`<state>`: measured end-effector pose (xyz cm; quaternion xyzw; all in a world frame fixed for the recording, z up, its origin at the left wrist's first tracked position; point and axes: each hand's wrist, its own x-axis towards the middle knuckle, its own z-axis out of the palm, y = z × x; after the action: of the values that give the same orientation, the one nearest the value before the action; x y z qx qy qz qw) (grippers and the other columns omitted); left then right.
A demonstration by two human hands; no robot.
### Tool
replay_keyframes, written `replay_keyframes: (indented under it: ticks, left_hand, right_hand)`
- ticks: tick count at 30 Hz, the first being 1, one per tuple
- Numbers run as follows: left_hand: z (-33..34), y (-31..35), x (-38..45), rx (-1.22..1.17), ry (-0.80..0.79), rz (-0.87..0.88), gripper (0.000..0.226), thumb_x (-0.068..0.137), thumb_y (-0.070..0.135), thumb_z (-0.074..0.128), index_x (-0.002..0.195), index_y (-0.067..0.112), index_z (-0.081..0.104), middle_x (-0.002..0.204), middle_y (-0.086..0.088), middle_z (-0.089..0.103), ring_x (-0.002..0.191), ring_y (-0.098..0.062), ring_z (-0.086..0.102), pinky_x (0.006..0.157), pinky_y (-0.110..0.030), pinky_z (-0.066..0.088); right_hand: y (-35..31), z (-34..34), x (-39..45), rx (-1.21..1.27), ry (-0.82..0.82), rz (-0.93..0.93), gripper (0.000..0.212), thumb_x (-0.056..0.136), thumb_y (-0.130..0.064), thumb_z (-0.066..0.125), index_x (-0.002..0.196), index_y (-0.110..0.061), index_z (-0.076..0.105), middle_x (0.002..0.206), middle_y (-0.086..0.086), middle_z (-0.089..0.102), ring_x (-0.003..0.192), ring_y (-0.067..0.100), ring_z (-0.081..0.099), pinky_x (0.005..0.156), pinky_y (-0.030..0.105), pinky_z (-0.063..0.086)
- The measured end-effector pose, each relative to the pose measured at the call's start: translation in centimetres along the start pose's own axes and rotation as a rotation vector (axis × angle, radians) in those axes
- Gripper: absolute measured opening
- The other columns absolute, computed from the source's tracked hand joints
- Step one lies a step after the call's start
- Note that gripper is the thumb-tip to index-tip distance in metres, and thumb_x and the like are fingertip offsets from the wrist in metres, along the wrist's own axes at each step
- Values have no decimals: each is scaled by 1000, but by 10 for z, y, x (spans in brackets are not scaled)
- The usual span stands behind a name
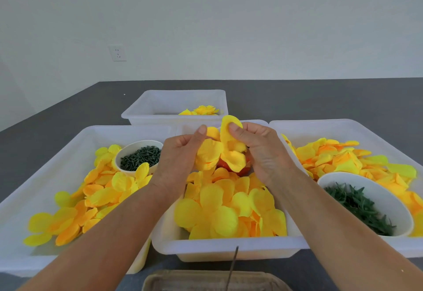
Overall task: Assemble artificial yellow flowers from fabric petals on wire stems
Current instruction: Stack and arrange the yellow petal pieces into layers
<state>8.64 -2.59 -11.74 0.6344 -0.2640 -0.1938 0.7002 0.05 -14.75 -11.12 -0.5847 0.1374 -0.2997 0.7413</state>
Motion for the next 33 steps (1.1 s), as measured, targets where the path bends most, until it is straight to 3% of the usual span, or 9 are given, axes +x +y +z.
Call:
replay_keyframes:
  ticks: [5, 10, 15, 19, 22, 24, 28, 31, 33]
  left_hand:
    - [-5, 0, 4, -71, 55, -48, 51, 75, 55, 59, 86, 7, 73, 87, -17, 73, 80, -27, 71, 71, -38, 58]
    - [-3, -3, 3, 9, -5, 8, 58, 42, 56, 85, 80, 13, 76, 84, -13, 74, 85, -31, 69, 78, -43, 56]
    - [-1, -1, 0, 34, -88, 26, 64, 55, 45, 84, 90, -7, 68, 94, -37, 63, 82, -44, 62, 85, -62, 47]
    - [-5, -7, 5, 96, -7, 44, 12, 76, 15, 72, 80, 3, 71, 76, -18, 71, 68, -27, 65, 62, -35, 57]
    - [-9, -10, 9, 120, 104, 43, 12, 80, 10, 70, 73, 2, 66, 62, -9, 64, 54, -17, 56, 47, -20, 48]
    - [-9, -11, 9, 159, 137, 69, 25, 80, 14, 71, 76, -9, 63, 62, -12, 57, 56, -20, 49, 47, -22, 43]
    - [-3, -7, 5, 83, 123, 90, 55, 72, 45, 69, 79, -10, 66, 71, -18, 66, 64, -27, 65, 64, -36, 57]
    - [-3, -6, 5, 56, 149, 57, 43, 84, 48, 57, 80, 9, 74, 82, -14, 73, 82, -29, 70, 81, -48, 55]
    - [-5, -7, 8, 16, 173, 17, 36, 91, 40, 54, 79, 11, 73, 82, -12, 73, 78, -24, 70, 75, -41, 56]
  right_hand:
    - [2, 0, -1, -212, -12, -289, 14, 89, -17, 61, 88, -6, 70, 76, -2, 70, 69, 4, 63, 62, 13, 48]
    - [7, 1, 2, -461, 112, -418, 26, 90, -17, 62, 65, -17, 55, 53, -13, 46, 52, 0, 42, 49, 9, 34]
    - [12, -2, 8, -711, 268, -442, 41, 85, -26, 67, 54, -24, 39, 49, -11, 35, 49, 0, 40, 47, 10, 33]
    - [12, -2, 8, -578, 155, -271, 43, 81, -34, 70, 53, -19, 42, 44, -12, 36, 43, 4, 33, 43, 13, 28]
    - [8, 0, 2, -418, -82, -70, 18, 77, -26, 76, 74, -11, 67, 64, 0, 67, 56, 13, 61, 54, 24, 52]
    - [9, 0, -1, -471, -156, 4, 14, 76, -18, 77, 88, -14, 73, 78, 3, 74, 66, 15, 69, 63, 30, 58]
    - [8, -1, 2, -426, -26, -68, 8, 76, -14, 76, 75, -20, 70, 65, -8, 70, 57, 1, 63, 50, 16, 49]
    - [8, -1, 4, -306, 17, -176, 16, 79, -8, 72, 77, -23, 68, 67, -13, 70, 62, -2, 63, 56, 14, 50]
    - [6, 1, 3, -355, -24, -335, 18, 81, -2, 68, 77, -20, 65, 65, -15, 67, 64, -2, 61, 59, 14, 50]
